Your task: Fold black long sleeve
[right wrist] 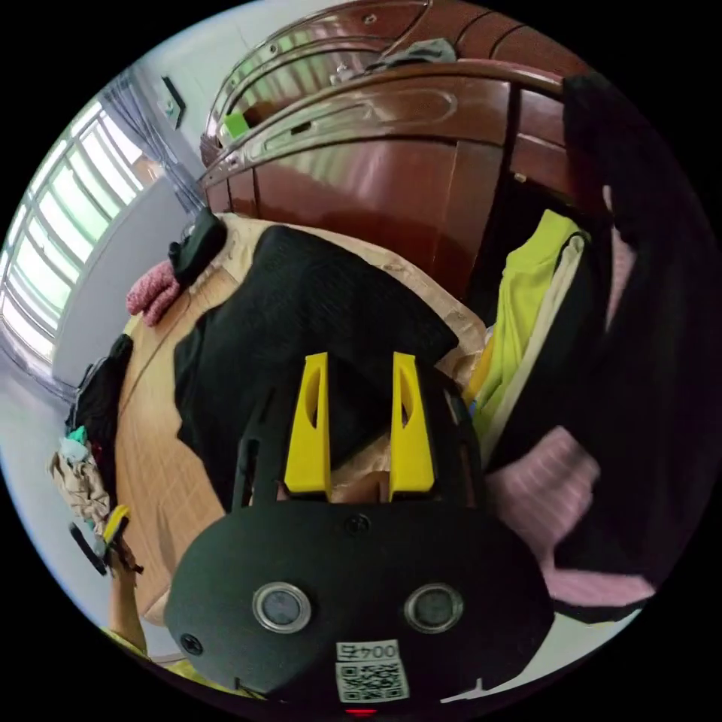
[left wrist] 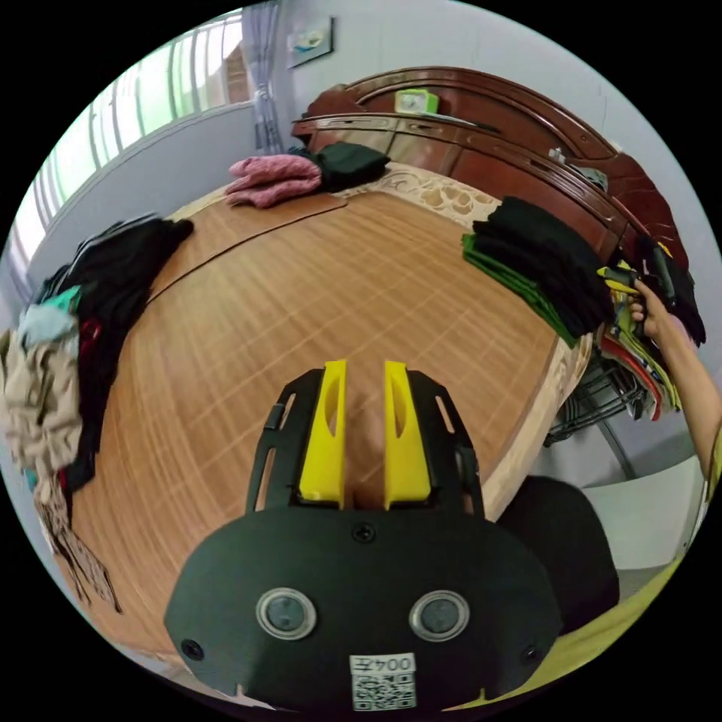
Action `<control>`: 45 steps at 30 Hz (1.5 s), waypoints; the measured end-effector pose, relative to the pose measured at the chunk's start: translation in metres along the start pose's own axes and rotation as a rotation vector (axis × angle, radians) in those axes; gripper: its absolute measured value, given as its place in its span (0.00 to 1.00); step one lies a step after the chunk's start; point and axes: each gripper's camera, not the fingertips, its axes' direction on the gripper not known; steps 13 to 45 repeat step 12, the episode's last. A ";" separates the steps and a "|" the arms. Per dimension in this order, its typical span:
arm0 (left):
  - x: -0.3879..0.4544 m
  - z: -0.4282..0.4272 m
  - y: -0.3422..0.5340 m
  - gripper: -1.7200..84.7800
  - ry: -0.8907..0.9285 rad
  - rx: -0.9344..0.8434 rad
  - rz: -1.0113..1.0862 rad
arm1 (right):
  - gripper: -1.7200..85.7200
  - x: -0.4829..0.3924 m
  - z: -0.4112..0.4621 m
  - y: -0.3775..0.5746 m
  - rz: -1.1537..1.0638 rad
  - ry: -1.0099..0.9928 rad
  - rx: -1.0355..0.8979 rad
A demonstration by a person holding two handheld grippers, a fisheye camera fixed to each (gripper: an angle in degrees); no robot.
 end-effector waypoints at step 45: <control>-0.115 -0.077 0.225 0.05 -0.042 -0.003 -0.514 | 0.12 -0.149 0.044 0.204 -0.088 -0.690 -0.298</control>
